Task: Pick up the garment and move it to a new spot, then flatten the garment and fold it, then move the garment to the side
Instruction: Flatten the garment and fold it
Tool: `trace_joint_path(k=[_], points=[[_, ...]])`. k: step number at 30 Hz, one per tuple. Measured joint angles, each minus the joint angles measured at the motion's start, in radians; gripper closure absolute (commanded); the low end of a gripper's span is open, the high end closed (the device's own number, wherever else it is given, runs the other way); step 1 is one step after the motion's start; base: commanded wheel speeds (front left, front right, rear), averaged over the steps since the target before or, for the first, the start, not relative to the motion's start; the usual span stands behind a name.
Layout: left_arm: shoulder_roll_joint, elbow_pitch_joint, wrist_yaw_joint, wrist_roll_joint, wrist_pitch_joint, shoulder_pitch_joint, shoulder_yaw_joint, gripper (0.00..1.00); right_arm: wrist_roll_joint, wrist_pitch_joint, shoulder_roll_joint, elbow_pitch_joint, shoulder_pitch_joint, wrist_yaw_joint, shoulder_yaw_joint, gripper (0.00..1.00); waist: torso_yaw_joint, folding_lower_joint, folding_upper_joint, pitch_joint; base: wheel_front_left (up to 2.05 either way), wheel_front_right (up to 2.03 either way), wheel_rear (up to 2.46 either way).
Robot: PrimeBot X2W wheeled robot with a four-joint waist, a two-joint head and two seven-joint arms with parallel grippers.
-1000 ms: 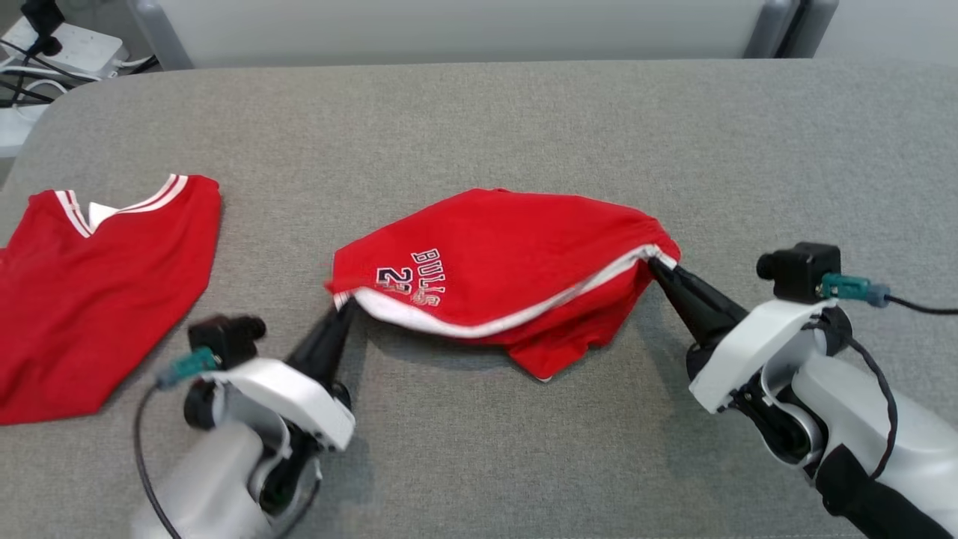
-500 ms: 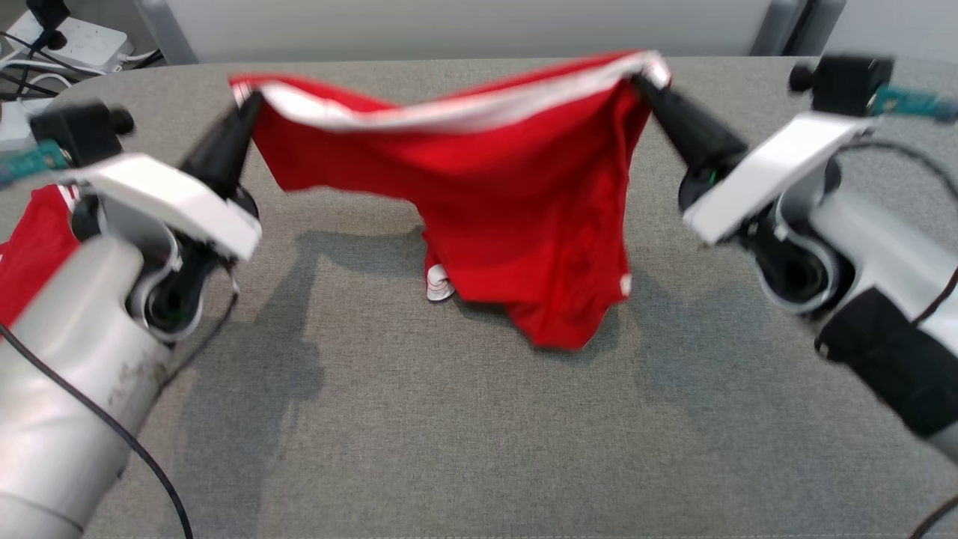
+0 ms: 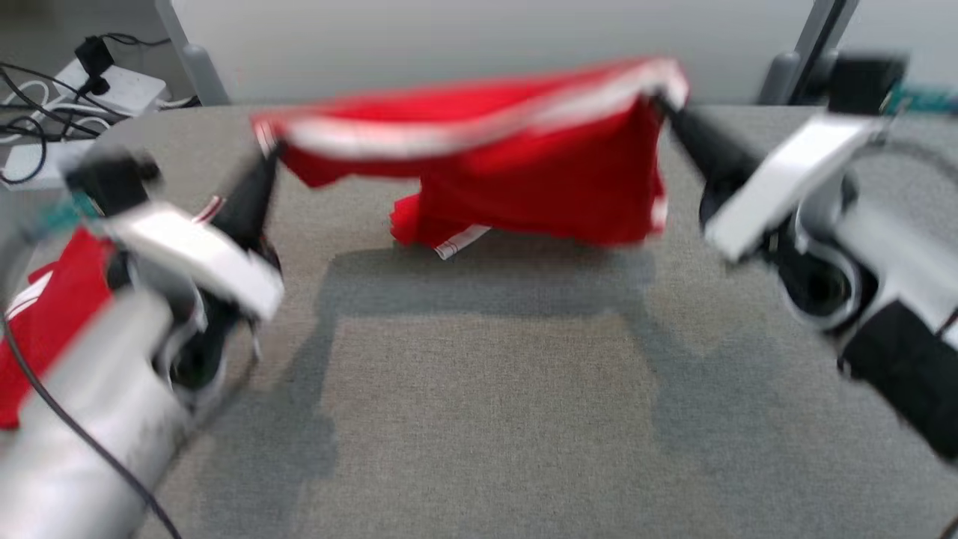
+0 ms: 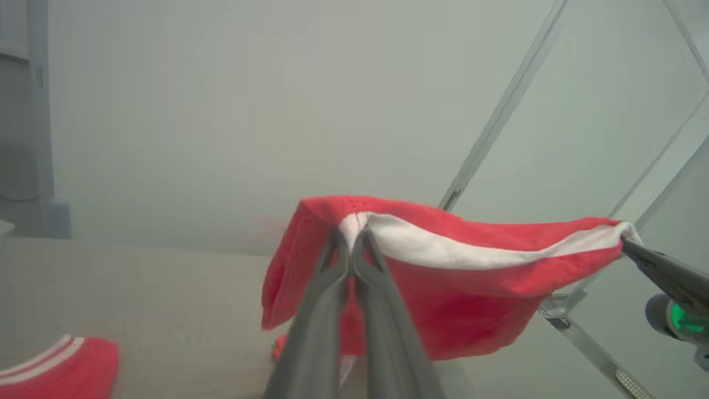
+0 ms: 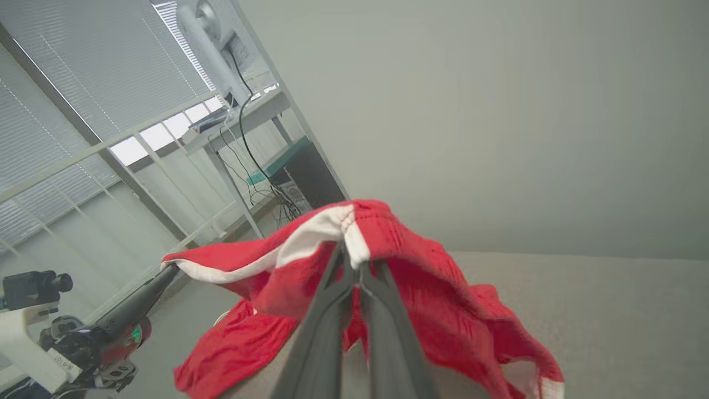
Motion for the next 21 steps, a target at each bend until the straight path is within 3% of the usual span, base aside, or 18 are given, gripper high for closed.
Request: trace_joint_path(k=[9, 14, 15, 18, 21], points=[[0.091, -0.09, 0.0, -0.198, 0.223, 0.387, -0.185, 1.0, 0.251, 0.353, -0.129, -0.19, 0.335, 0.0, 0.128, 1.0, 0.013, 0.0, 0.0, -0.096, 0.0, 0.0, 0.0], [0.195, -0.199, 0.0, -0.267, 0.398, 0.457, -0.244, 1.0, 0.339, 0.46, -0.212, -0.286, 0.423, 0.0, 0.118, 1.0, 0.012, 0.0, 0.0001, -0.12, 0.0, 0.0, 0.0], [0.237, -0.25, 0.0, -0.288, 0.456, 0.458, -0.249, 1.0, 0.36, 0.49, -0.249, -0.321, 0.446, 0.0, 0.117, 1.0, 0.012, 0.0, 0.0, -0.111, 0.0, 0.0, 0.0], [0.26, -0.283, 0.0, -0.304, 0.473, 0.454, -0.245, 1.0, 0.337, 0.499, -0.272, -0.344, 0.452, 0.0, 0.121, 1.0, 0.012, 0.0, 0.0, -0.077, 0.0, 0.0, 0.0], [0.228, -0.264, 0.002, -0.301, 0.479, 0.427, -0.243, 1.0, 0.272, 0.482, -0.243, -0.319, 0.438, 0.0, 0.132, 1.0, 0.011, -0.0001, 0.0, -0.022, 0.0, 0.0, 0.0]])
